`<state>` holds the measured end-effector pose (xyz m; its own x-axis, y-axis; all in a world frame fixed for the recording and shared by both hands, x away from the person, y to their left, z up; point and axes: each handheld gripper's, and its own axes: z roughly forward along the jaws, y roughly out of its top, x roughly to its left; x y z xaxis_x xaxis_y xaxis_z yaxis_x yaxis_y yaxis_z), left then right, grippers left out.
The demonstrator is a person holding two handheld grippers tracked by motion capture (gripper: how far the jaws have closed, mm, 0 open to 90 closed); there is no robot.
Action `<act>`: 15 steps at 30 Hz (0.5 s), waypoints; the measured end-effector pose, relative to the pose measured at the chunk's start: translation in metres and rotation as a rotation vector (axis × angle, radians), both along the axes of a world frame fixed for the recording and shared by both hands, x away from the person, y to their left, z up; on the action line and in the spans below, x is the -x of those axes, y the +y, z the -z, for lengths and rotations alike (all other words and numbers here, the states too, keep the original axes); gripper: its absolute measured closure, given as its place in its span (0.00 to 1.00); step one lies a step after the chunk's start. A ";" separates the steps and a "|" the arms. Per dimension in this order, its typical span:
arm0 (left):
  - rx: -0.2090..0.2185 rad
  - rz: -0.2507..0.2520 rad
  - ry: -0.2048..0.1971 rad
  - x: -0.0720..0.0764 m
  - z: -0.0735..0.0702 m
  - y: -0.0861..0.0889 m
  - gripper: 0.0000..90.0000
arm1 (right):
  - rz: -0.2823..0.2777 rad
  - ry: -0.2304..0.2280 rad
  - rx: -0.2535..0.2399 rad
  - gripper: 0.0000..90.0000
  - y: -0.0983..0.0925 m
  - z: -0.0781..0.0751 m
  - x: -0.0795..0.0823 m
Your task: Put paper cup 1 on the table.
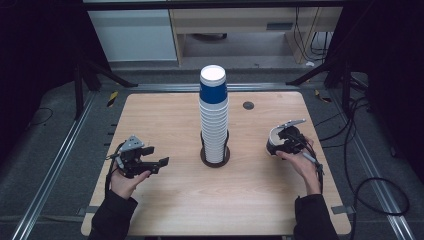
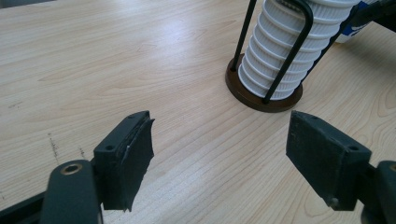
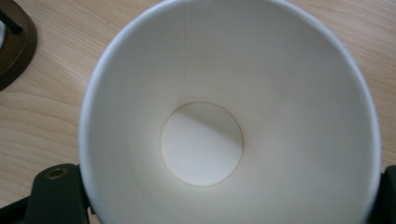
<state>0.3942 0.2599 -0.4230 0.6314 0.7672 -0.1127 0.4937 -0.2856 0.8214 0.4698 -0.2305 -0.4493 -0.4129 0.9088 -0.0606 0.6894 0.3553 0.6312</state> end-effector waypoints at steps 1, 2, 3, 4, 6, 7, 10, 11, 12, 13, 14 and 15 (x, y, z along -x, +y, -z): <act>-0.001 0.001 0.003 0.000 0.001 0.000 0.25 | -0.005 0.008 0.000 0.21 0.001 0.001 0.000; 0.002 -0.001 0.004 -0.001 0.001 0.000 0.25 | -0.006 0.007 0.012 0.21 0.001 0.002 -0.001; 0.001 0.000 0.005 -0.001 0.001 0.000 0.25 | -0.006 0.010 0.016 0.21 0.002 0.003 -0.001; 0.001 0.000 0.005 -0.001 0.001 0.000 0.25 | -0.006 0.010 0.016 0.21 0.002 0.003 -0.001; 0.001 0.000 0.004 -0.001 0.001 -0.001 0.25 | -0.009 0.023 0.013 0.21 0.002 0.005 -0.002; -0.002 0.003 0.005 -0.001 0.001 0.000 0.25 | -0.009 0.025 0.016 0.21 0.002 0.006 -0.002; -0.005 0.008 0.005 -0.001 0.001 -0.001 0.25 | -0.010 0.027 0.024 0.20 0.002 0.008 -0.003; -0.006 0.009 0.006 -0.001 0.001 -0.001 0.25 | -0.012 0.024 0.024 0.20 0.003 0.009 -0.003; -0.004 0.008 0.007 -0.001 0.002 -0.001 0.25 | -0.012 0.024 0.024 0.20 0.003 0.009 -0.003; -0.006 0.007 0.007 0.000 0.002 -0.002 0.25 | -0.014 0.022 0.028 0.20 0.003 0.009 -0.003; -0.006 0.008 0.007 0.000 0.002 -0.002 0.25 | -0.018 0.018 0.033 0.20 0.003 0.009 -0.003; -0.006 0.008 0.007 0.000 0.002 -0.002 0.25 | -0.021 0.010 0.044 0.17 0.004 0.010 -0.003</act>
